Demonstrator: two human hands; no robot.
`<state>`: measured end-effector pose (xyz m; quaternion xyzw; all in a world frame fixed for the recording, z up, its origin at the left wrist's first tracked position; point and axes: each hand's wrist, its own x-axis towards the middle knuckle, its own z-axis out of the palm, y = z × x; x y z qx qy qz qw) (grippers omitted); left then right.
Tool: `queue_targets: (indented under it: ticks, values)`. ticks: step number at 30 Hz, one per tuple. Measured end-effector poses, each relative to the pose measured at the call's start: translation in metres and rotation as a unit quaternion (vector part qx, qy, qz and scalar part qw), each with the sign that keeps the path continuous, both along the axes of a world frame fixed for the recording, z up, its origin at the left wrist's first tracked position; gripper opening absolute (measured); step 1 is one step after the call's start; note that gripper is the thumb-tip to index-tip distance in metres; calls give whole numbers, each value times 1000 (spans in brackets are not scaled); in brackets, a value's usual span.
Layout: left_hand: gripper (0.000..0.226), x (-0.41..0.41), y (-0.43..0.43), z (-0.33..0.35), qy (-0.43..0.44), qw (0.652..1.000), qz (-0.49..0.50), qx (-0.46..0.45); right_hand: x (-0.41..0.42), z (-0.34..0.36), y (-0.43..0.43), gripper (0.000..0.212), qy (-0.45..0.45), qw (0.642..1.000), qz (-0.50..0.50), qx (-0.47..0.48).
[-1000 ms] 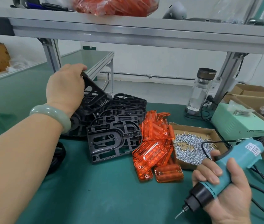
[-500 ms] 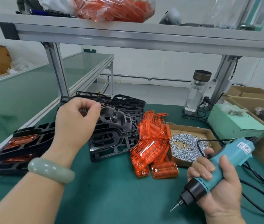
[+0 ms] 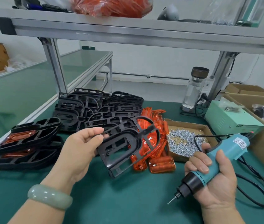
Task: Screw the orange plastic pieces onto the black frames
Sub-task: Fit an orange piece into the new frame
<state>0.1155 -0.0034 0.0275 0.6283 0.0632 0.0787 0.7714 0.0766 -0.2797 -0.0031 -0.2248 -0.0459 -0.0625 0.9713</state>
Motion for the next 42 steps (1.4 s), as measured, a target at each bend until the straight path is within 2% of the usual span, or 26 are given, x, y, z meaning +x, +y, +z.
queue_targets:
  ticks: [3, 7, 12, 16, 19, 26, 29, 33, 42]
  values:
    - [19, -6, -3, -5, 34, 998, -43, -10, 0, 0, -2, 49, -5, 1000, 13, 10]
    - [19, -9, -7, -12, 85, 989, -117, 30, -2, 0, -5, 46, -22, 998, 34, 44]
    - [19, -13, -17, -20, 113, 956, -230, 143, -3, 2, -5, 46, -19, 999, 15, 22]
    - [19, -14, -17, -25, 58, 926, -216, 304, -3, 3, -6, 47, -20, 999, 16, 39]
    - [20, -16, -14, -27, 11, 887, -194, 419, -3, 3, -6, 47, -18, 1000, 8, 22]
    - [26, -21, -15, -28, -61, 821, -190, 535, -3, 3, -6, 49, -19, 999, 8, 25]
    - [23, -25, -16, -30, -67, 808, -202, 549, -3, 3, -7, 47, -24, 999, 10, 25]
    - [34, -27, -16, -34, -70, 819, -185, 539, -3, 2, -8, 45, -35, 999, 19, 33]
    - [20, -28, -17, -32, -61, 792, -218, 567, -3, 2, -8, 43, -39, 998, 23, 37]
